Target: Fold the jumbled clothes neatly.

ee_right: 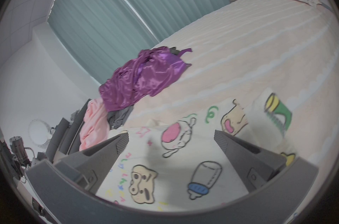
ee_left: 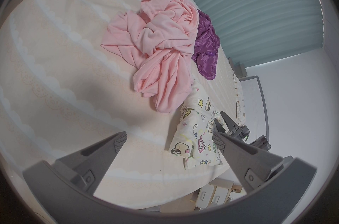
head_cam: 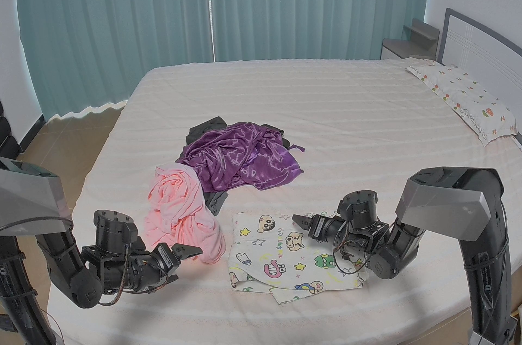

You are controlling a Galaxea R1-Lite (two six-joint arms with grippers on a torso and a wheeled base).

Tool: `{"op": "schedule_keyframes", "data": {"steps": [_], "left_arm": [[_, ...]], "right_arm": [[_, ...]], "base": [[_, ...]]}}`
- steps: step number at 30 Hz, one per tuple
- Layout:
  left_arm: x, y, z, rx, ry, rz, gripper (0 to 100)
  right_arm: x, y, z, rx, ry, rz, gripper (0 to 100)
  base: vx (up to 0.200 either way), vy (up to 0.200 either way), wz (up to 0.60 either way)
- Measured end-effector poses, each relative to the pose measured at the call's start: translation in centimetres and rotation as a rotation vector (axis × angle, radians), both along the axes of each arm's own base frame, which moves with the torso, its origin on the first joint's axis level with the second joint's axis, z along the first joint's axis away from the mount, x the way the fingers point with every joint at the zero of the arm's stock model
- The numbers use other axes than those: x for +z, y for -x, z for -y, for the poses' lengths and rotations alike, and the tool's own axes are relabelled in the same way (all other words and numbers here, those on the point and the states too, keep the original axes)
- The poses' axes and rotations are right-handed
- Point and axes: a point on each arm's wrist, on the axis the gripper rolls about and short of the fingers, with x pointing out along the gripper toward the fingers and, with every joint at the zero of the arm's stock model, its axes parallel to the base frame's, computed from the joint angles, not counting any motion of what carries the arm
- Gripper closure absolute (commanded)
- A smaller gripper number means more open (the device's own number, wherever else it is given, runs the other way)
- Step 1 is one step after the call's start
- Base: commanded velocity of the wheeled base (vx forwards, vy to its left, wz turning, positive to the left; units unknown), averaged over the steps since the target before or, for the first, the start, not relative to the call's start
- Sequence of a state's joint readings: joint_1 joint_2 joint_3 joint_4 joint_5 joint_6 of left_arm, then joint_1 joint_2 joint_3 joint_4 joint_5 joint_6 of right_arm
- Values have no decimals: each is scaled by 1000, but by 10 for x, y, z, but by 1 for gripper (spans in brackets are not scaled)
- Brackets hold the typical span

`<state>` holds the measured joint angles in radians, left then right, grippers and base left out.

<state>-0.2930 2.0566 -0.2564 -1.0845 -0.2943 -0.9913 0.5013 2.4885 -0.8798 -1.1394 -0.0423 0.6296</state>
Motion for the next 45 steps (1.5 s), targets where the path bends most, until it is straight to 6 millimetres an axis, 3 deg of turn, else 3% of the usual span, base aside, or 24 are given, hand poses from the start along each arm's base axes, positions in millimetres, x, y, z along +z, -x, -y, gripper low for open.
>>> {"op": "schedule_keyframes", "data": {"steps": [3,7,13,20,25,35,45], "left_arm": [[1,0,-1,11,-10,8,0],[7,0,-4,38,-37,45,0],[40,11,-11,54,-80,201,0],[89,41,-21,88,-179,440,0],[116,74,-29,101,-311,572,0],[142,150,-53,139,-579,709,0],[134,217,-81,238,-841,746,0]], "right_arm": [[4,0,5,-32,7,9,0],[24,2,14,-59,-5,42,0],[82,21,33,-93,-46,137,0],[143,78,63,-100,-51,244,0],[170,129,87,-94,2,319,0],[191,218,134,-184,173,402,0],[177,293,180,-325,421,406,0]], "base": [[0,0,0],[0,0,0],[0,0,0],[0,0,0],[0,0,0],[0,0,0],[0,0,0]]}}
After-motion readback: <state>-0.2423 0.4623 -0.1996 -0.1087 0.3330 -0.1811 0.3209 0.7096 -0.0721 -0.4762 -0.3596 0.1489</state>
